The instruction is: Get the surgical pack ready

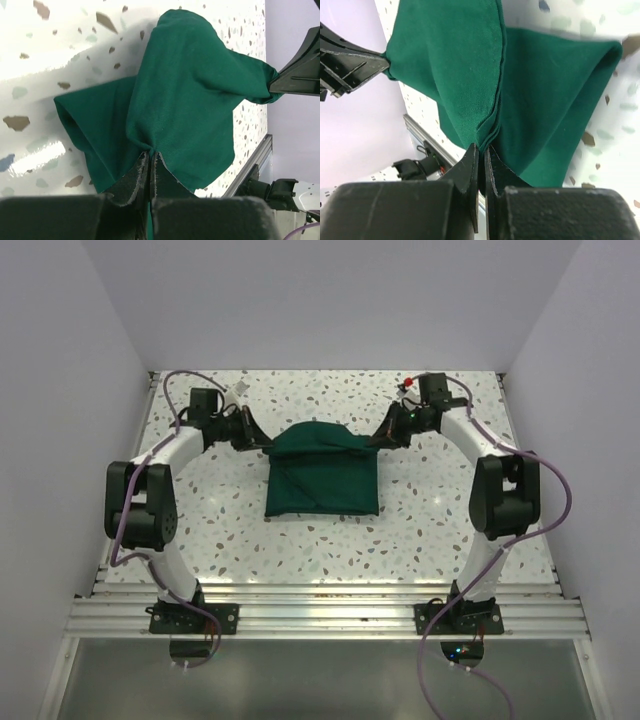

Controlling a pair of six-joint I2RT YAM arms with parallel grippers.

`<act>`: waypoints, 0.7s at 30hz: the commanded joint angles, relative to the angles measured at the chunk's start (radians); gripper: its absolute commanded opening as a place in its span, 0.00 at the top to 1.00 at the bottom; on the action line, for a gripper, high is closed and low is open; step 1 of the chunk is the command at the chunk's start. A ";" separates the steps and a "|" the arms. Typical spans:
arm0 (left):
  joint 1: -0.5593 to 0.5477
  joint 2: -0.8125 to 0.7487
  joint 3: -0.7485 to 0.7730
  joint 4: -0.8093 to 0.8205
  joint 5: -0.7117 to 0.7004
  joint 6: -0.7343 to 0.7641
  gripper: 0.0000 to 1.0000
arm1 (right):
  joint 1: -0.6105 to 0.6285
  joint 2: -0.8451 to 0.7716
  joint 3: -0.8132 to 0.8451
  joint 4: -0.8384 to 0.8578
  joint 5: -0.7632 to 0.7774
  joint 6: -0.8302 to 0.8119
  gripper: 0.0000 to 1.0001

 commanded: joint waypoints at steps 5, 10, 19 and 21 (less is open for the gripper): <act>0.004 -0.083 -0.144 0.013 0.006 0.038 1.00 | 0.020 -0.104 -0.161 -0.009 -0.014 -0.033 1.00; 0.001 -0.080 -0.210 0.017 -0.003 0.045 1.00 | 0.036 -0.104 -0.262 0.022 0.018 -0.054 1.00; 0.001 -0.014 -0.268 -0.006 0.010 0.087 1.00 | 0.067 -0.084 -0.263 -0.043 0.073 -0.175 0.82; 0.001 -0.019 -0.271 -0.004 0.010 0.094 1.00 | 0.068 -0.122 -0.233 -0.032 0.116 -0.192 0.67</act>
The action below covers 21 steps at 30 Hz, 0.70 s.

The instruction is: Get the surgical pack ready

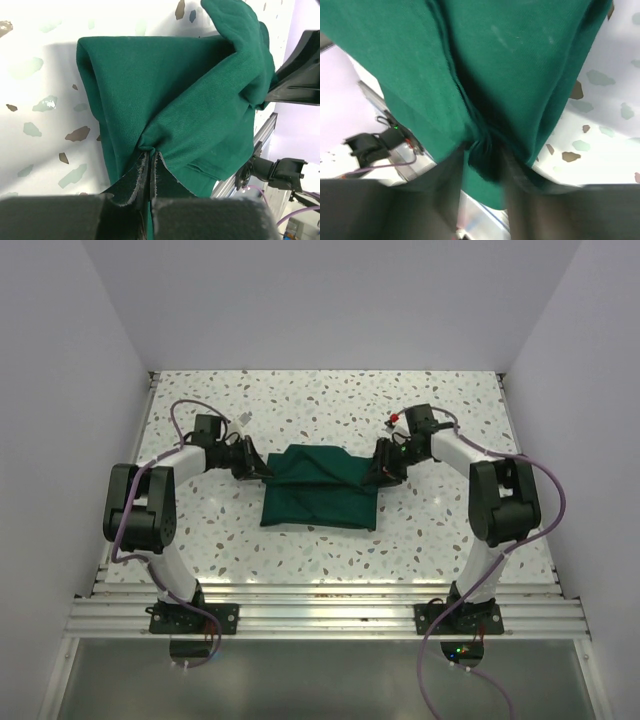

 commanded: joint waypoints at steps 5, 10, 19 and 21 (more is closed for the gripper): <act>0.002 0.013 -0.027 -0.020 -0.004 0.070 0.99 | 0.006 -0.066 0.176 0.056 0.086 -0.089 0.35; 0.002 0.020 -0.030 -0.018 -0.006 0.076 0.99 | 0.023 0.109 0.355 0.091 0.000 -0.063 0.21; 0.002 0.027 -0.035 -0.003 0.008 0.079 0.99 | 0.092 0.428 0.642 0.004 -0.121 -0.130 0.14; 0.002 0.027 -0.033 0.003 0.014 0.076 0.99 | 0.104 0.454 0.667 -0.012 -0.151 -0.139 0.14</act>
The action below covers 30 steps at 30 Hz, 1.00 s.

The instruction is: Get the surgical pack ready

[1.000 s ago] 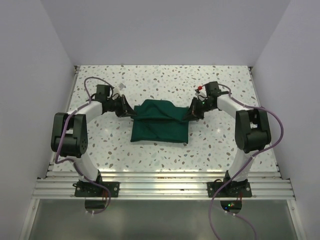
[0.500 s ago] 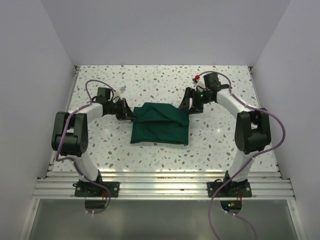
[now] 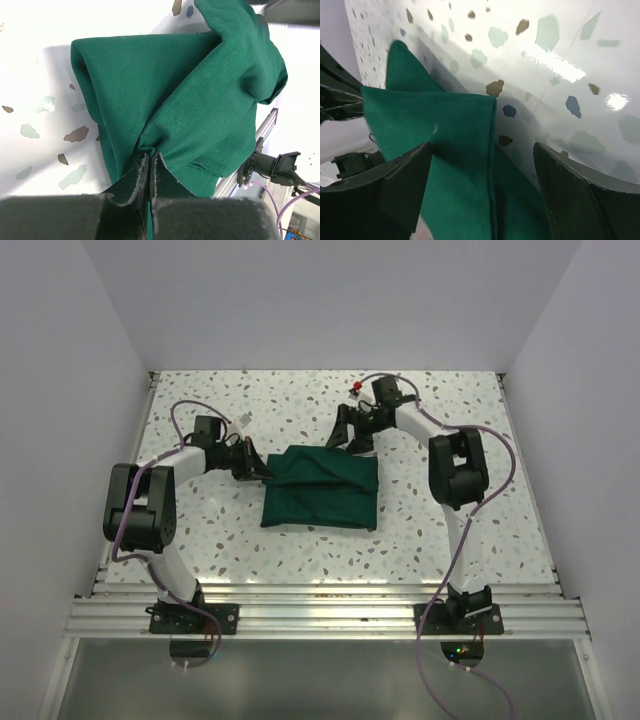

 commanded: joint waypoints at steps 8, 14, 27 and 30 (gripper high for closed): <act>0.001 0.028 -0.019 -0.003 -0.001 0.042 0.99 | 0.040 0.053 0.038 0.144 -0.326 0.089 0.19; 0.001 0.037 0.000 -0.006 0.006 0.036 0.99 | 0.057 0.019 -0.016 0.318 -0.402 0.266 0.28; 0.002 0.026 0.000 -0.003 0.019 0.030 0.86 | 0.066 -0.154 -0.077 0.225 -0.382 0.258 0.77; 0.004 -0.015 -0.014 0.019 0.018 0.019 0.73 | 0.078 -0.216 -0.095 0.116 -0.356 0.188 0.84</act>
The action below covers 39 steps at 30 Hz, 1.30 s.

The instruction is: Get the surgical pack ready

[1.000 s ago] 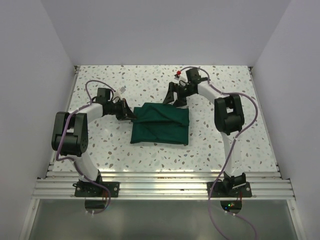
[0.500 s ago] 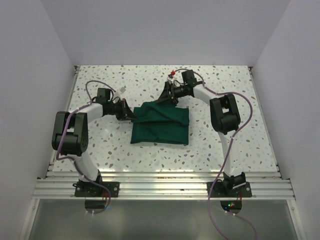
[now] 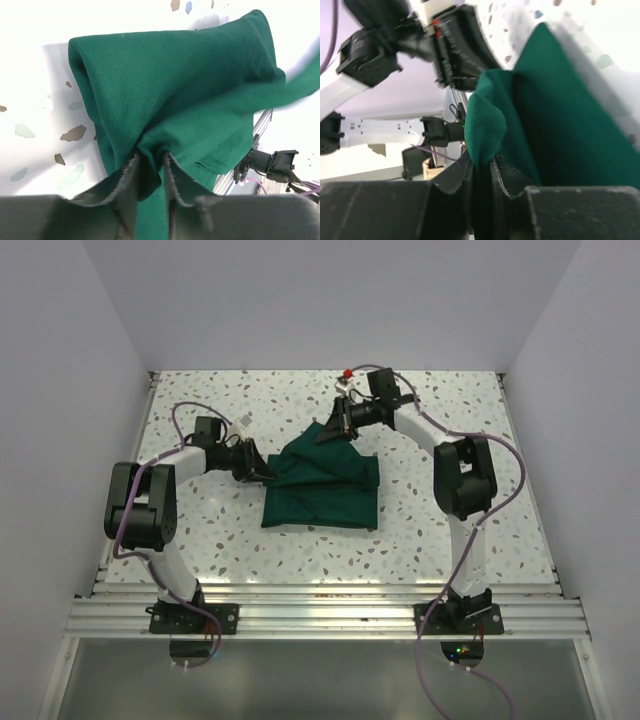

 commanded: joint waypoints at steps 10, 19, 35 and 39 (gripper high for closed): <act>0.022 -0.217 -0.014 -0.103 -0.266 0.009 0.59 | 0.072 -0.326 -0.242 -0.257 0.022 -0.204 0.89; 0.028 -0.246 -0.014 -0.246 -0.492 -0.012 0.58 | 0.137 -0.402 -0.413 -0.315 0.060 -0.282 0.89; 0.036 -0.179 0.024 -0.257 -0.461 -0.028 0.59 | 0.224 -0.431 -0.552 -0.340 0.108 -0.331 0.87; 0.037 -0.169 0.024 -0.261 -0.454 -0.020 0.60 | 0.246 -0.418 -0.570 -0.360 0.121 -0.351 0.85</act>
